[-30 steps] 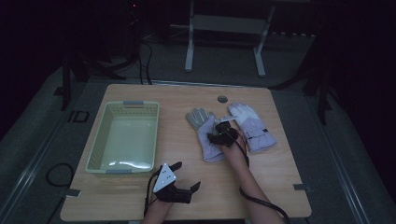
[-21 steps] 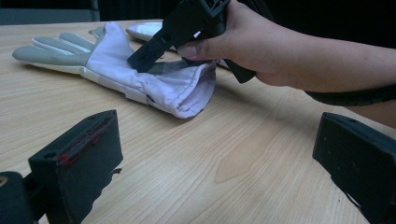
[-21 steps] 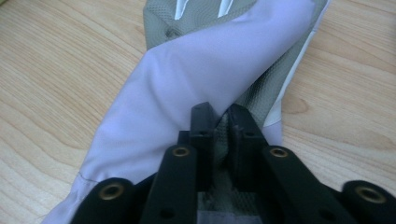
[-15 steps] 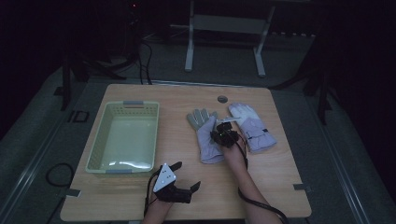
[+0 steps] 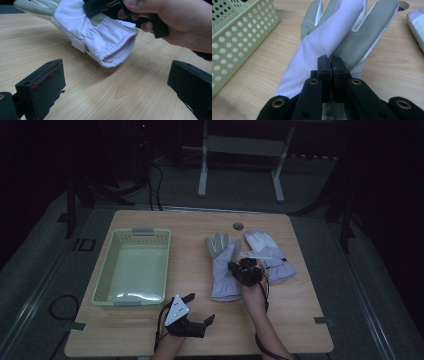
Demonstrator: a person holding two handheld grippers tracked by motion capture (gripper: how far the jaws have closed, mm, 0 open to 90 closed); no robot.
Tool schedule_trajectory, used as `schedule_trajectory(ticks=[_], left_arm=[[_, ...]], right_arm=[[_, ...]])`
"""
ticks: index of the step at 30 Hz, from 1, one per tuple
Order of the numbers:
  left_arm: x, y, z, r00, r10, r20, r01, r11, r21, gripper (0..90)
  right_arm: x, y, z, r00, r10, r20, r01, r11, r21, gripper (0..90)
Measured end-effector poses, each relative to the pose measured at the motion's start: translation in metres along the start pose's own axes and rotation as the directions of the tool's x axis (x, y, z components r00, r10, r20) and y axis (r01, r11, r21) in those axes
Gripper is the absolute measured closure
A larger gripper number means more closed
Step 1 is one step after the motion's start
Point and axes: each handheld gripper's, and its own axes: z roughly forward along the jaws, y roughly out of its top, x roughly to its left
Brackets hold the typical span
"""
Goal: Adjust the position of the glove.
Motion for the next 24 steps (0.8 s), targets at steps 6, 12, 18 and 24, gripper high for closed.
schedule_trajectory(ticks=[6, 12, 18, 24], left_arm=[[0.000, 0.000, 0.000, 1.0000, 0.000, 0.000, 0.000, 1.0000, 0.000, 1.5], [0.000, 0.000, 0.000, 1.0000, -0.002, 0.001, 0.002, 1.0000, 0.000, 1.5], [-0.001, 0.000, 0.000, 1.0000, 0.003, -0.002, -0.003, 1.0000, 0.001, 1.5], [0.000, 0.000, 0.000, 1.0000, 0.004, 0.000, -0.004, 1.0000, 0.001, 1.5]], right_arm=[[0.001, -0.013, -0.002, 0.9997, 0.017, 0.015, -0.017, 1.000, 0.002, 87.1], [-0.006, -0.024, 0.008, 0.9993, 0.023, 0.030, -0.024, 0.999, 0.040, 87.0], [-0.014, -0.034, 0.018, 0.9977, 0.055, 0.039, -0.057, 0.996, 0.062, 86.6], [-0.014, -0.040, 0.024, 0.9964, 0.069, 0.050, -0.072, 0.995, 0.067, 80.2]])
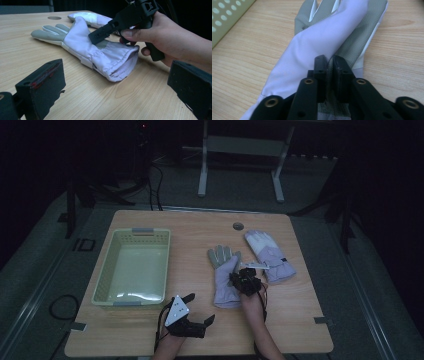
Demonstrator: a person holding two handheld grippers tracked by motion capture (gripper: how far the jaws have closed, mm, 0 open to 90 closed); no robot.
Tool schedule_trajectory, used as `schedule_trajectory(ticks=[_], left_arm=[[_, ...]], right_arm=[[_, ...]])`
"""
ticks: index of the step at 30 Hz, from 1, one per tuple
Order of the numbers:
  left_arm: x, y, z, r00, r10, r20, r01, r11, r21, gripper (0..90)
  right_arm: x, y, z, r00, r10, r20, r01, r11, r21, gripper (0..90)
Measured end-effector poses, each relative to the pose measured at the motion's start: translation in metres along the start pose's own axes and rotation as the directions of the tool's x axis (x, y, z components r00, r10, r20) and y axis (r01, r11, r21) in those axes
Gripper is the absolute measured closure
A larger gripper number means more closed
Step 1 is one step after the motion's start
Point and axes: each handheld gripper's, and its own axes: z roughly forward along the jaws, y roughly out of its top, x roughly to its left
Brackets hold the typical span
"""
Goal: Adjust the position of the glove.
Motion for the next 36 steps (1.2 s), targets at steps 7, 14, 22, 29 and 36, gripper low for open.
schedule_trajectory(ticks=[7, 14, 22, 29, 36], left_arm=[[0.000, 0.000, 0.000, 1.0000, -0.002, 0.000, 0.002, 1.0000, 0.000, 1.5], [0.000, 0.000, 0.000, 1.0000, 0.001, -0.001, -0.001, 1.0000, 0.001, 1.5], [0.000, 0.000, 0.000, 1.0000, 0.000, -0.003, 0.000, 1.0000, 0.000, 1.5], [0.000, 0.000, 0.000, 1.0000, 0.003, -0.005, -0.003, 1.0000, 0.001, 1.5], [0.000, 0.000, 0.000, 1.0000, 0.001, -0.006, -0.001, 1.0000, -0.003, 1.5]], right_arm=[[-0.003, 0.013, -0.017, 0.9989, -0.044, -0.016, 0.043, 0.998, -0.035, 65.8], [-0.011, 0.026, -0.034, 0.9893, -0.139, -0.045, 0.138, 0.990, -0.014, 57.4], [-0.028, 0.034, -0.066, 0.9833, -0.182, 0.005, 0.182, 0.979, -0.095, 49.9], [-0.054, 0.041, -0.078, 0.9854, -0.168, 0.028, 0.170, 0.981, -0.091, 43.8], [-0.094, 0.047, -0.084, 0.9874, -0.149, 0.054, 0.153, 0.985, -0.077, 44.9]])
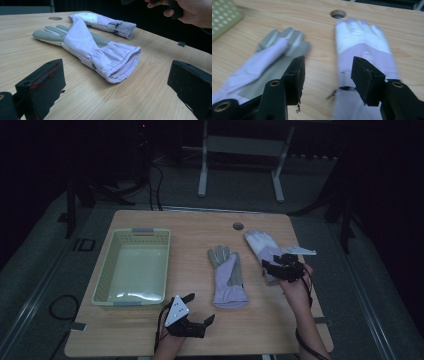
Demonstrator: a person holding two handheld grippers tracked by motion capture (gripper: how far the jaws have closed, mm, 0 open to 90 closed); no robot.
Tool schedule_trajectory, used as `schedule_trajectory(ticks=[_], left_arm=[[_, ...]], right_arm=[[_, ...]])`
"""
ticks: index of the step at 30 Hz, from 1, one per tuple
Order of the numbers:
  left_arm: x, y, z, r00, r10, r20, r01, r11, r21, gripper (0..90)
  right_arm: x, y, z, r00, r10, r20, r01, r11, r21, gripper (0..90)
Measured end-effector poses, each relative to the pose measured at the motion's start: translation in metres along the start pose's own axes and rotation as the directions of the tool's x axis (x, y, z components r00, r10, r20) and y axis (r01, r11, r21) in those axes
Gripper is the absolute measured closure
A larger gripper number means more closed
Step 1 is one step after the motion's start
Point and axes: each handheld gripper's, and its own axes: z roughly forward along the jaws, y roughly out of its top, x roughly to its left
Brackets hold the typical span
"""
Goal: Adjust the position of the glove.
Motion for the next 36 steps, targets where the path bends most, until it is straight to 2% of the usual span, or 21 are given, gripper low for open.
schedule_trajectory(ticks=[3, 4, 5, 6, 7, 14, 24, 25, 27, 28, 33, 36], left_arm=[[0.000, 0.000, 0.000, 1.0000, 0.004, -0.001, -0.004, 1.0000, -0.005, 1.5], [0.000, 0.000, 0.000, 1.0000, 0.004, -0.001, -0.004, 1.0000, -0.005, 1.5], [-0.001, 0.000, -0.001, 1.0000, 0.004, -0.003, -0.004, 1.0000, -0.007, 1.5], [-0.001, 0.000, -0.001, 1.0000, 0.004, -0.003, -0.004, 1.0000, -0.007, 1.5], [-0.001, -0.001, -0.001, 1.0000, 0.002, -0.008, -0.002, 0.9999, -0.011, 1.5], [-0.002, -0.001, -0.001, 0.9998, 0.010, -0.015, -0.010, 0.9999, -0.010, 1.5], [-0.002, -0.001, -0.002, 0.9997, 0.004, -0.024, -0.005, 0.9997, -0.022, 1.5], [-0.002, -0.001, -0.002, 0.9997, 0.004, -0.023, -0.004, 0.9997, -0.025, 1.5], [-0.001, -0.001, -0.002, 0.9997, 0.002, -0.023, -0.003, 0.9997, -0.023, 1.5], [-0.001, -0.001, -0.002, 0.9997, -0.003, -0.023, 0.002, 0.9998, -0.022, 1.5], [0.000, -0.001, -0.003, 0.9999, -0.004, -0.015, 0.004, 0.9997, -0.024, 1.5], [-0.001, -0.002, -0.003, 0.9999, 0.000, -0.011, -0.001, 0.9997, -0.026, 1.5]], right_arm=[[-0.013, -0.002, 0.001, 1.0000, -0.008, -0.003, 0.008, 1.000, 0.016, 44.8], [-0.013, -0.002, 0.001, 1.0000, -0.008, -0.003, 0.008, 1.000, 0.016, 44.8], [-0.021, -0.002, 0.002, 1.0000, -0.006, 0.001, 0.006, 1.000, 0.018, 43.0], [-0.021, -0.002, 0.002, 1.0000, -0.006, 0.001, 0.006, 1.000, 0.018, 43.0], [-0.028, -0.002, 0.002, 1.0000, -0.001, -0.002, 0.001, 1.000, 0.025, 40.7], [-0.046, 0.007, 0.011, 0.9999, 0.001, 0.014, -0.001, 0.999, 0.046, 32.8], [-0.058, 0.025, 0.031, 1.0000, -0.008, 0.002, 0.008, 0.997, 0.073, 35.8], [-0.060, 0.028, 0.035, 1.0000, -0.007, -0.002, 0.007, 0.998, 0.063, 39.5], [-0.061, 0.029, 0.038, 1.0000, -0.007, 0.003, 0.007, 0.998, 0.069, 39.4], [-0.063, 0.031, 0.043, 0.9999, 0.002, -0.012, -0.001, 0.997, 0.074, 41.0], [-0.066, 0.031, 0.056, 0.9997, 0.012, -0.022, -0.009, 0.994, 0.107, 42.2], [-0.072, 0.027, 0.071, 0.9996, 0.025, -0.011, -0.023, 0.990, 0.136, 44.2]])
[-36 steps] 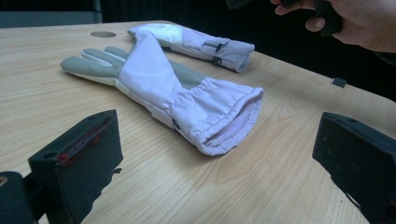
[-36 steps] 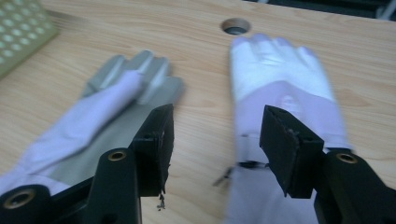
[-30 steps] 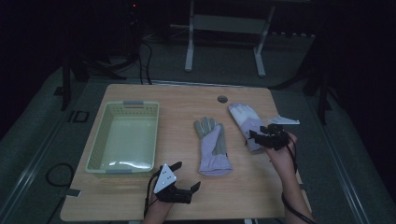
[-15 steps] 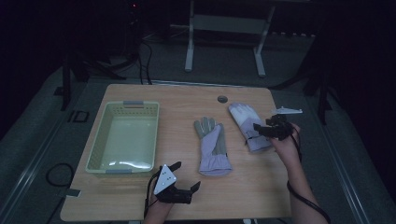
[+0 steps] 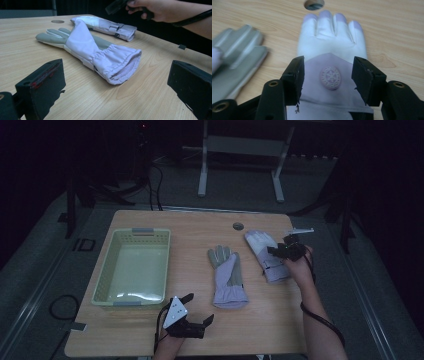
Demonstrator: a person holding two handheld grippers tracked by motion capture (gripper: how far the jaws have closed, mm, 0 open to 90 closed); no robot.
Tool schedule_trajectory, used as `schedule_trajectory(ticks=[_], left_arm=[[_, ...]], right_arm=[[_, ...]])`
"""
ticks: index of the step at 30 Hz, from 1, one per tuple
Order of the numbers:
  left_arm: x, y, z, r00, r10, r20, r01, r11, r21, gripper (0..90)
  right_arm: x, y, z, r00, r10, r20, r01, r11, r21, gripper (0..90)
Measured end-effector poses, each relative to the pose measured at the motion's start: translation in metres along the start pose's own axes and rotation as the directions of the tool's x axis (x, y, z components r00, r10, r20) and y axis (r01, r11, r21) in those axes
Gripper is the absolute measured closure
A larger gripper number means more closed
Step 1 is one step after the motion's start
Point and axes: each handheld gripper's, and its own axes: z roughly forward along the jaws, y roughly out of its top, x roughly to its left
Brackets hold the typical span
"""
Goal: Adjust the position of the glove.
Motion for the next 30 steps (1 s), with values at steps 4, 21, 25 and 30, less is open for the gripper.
schedule_trajectory(ticks=[4, 21, 25, 30], left_arm=[[0.000, 0.000, 0.000, 1.0000, 0.005, -0.004, -0.005, 1.0000, -0.001, 1.5], [-0.001, 0.000, 0.000, 0.9999, 0.006, -0.011, -0.006, 1.0000, 0.000, 1.5], [-0.001, 0.000, 0.000, 0.9998, 0.005, -0.018, -0.005, 1.0000, -0.003, 1.5], [-0.001, 0.000, 0.000, 0.9998, 0.009, -0.017, -0.008, 1.0000, 0.002, 1.5]], right_arm=[[-0.001, -0.007, 0.018, 0.9992, -0.018, 0.036, 0.016, 0.999, 0.046, 46.1], [-0.005, -0.023, 0.030, 0.9952, 0.091, -0.035, -0.089, 0.994, 0.070, 76.0], [-0.004, -0.023, 0.022, 0.9907, 0.136, -0.011, -0.135, 0.990, 0.049, 78.1], [0.003, -0.023, -0.001, 0.9890, 0.143, 0.037, -0.144, 0.990, 0.009, 79.2]])
